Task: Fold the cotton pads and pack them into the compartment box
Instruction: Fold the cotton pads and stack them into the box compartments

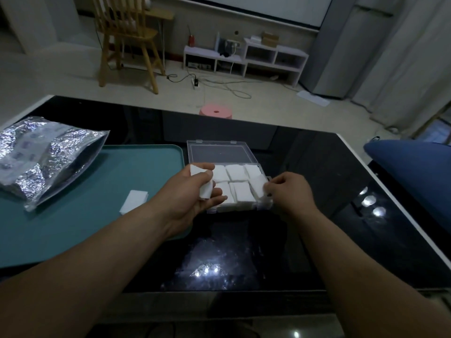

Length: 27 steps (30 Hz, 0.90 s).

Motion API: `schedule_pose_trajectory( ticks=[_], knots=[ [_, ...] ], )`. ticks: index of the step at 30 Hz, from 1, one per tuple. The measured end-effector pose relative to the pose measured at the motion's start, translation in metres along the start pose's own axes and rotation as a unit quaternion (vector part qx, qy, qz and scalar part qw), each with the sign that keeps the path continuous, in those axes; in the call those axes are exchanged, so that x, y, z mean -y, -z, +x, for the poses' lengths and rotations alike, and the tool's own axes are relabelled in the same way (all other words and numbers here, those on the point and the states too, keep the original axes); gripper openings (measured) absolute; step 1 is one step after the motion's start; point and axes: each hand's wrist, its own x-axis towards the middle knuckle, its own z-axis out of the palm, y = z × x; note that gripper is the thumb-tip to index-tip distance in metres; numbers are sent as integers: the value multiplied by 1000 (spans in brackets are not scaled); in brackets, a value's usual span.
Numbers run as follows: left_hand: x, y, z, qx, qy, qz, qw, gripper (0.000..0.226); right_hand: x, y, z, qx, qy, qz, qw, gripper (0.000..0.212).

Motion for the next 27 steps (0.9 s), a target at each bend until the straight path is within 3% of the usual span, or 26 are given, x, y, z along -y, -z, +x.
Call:
schedule_pose_trajectory(
  ticks=[8,12,15,17,27],
  knots=[
    [-1,3,1,-4,6,3,1000,21,-1,-3,-5,-14,33,-148,988,3],
    [-3,3,1,-3,7,5,1000,24,-1,-7,-4,-19,159,-147,976,25],
    [-3,5,0,-2,7,8,1000,24,4,-16,-8,23,227,-219,949,37],
    [-3,6,0,-3,8,9,1000,25,5,-19,-7,35,228,-256,939,33],
    [-6,10,-1,-5,11,-3,1000,24,4,-18,-5,8,215,-240,947,22]
  ],
)
